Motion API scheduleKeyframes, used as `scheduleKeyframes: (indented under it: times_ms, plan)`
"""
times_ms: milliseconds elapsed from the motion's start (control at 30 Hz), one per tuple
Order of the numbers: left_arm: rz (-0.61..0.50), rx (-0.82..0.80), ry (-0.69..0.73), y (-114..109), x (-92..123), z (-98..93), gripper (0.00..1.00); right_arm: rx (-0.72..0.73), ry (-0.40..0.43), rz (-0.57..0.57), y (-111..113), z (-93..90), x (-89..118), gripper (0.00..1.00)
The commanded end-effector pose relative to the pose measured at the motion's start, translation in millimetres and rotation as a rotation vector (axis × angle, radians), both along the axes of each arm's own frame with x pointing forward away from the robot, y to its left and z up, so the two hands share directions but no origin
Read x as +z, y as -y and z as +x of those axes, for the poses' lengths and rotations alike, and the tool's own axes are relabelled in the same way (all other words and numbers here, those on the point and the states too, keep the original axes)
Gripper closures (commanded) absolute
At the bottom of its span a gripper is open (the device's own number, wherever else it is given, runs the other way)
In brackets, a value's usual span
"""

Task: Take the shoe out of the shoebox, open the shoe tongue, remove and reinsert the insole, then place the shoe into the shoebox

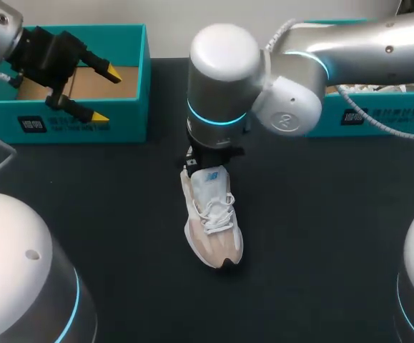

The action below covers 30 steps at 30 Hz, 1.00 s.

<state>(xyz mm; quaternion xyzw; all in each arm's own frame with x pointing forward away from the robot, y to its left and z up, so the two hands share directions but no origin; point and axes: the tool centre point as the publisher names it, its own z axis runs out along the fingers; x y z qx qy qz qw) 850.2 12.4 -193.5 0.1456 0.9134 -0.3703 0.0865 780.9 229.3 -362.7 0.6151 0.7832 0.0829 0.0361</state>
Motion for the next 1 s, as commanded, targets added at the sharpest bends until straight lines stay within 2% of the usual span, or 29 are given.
scheduleKeyframes:
  times_ms: [33, 333, 433, 600, 700, 867, 1000]
  plan:
    - [0.003, 0.0, 0.0, 0, 0, -0.3, 0.0, 0.014, -0.025, 0.006, -2, 6.6, -18, 1.0]
    - [0.003, 0.0, 0.0, 0, 0, -0.3, 0.0, 0.045, -0.044, 0.002, -1, 11.2, -22, 1.0]
    - [0.003, 0.0, 0.0, 0, 0, -0.3, 0.0, 0.048, -0.027, -0.033, 0, 12.2, -5, 1.0]
    - [0.003, 0.0, 0.0, 0, 0, -0.3, 0.0, 0.044, 0.012, -0.037, 2, 17.9, 7, 1.0]
    - [0.003, 0.0, 0.0, 0, 0, -0.3, 0.0, 0.054, 0.02, -0.039, 3, 25.2, 4, 1.0]
    - [0.003, 0.0, 0.0, 0, 0, -0.3, 0.0, 0.074, 0.03, -0.038, 3, 39.1, -13, 1.0]
    - [0.003, 0.0, 0.0, 0, 0, -0.3, 0.0, 0.109, 0.011, -0.022, -1, 42.4, -25, 1.0]
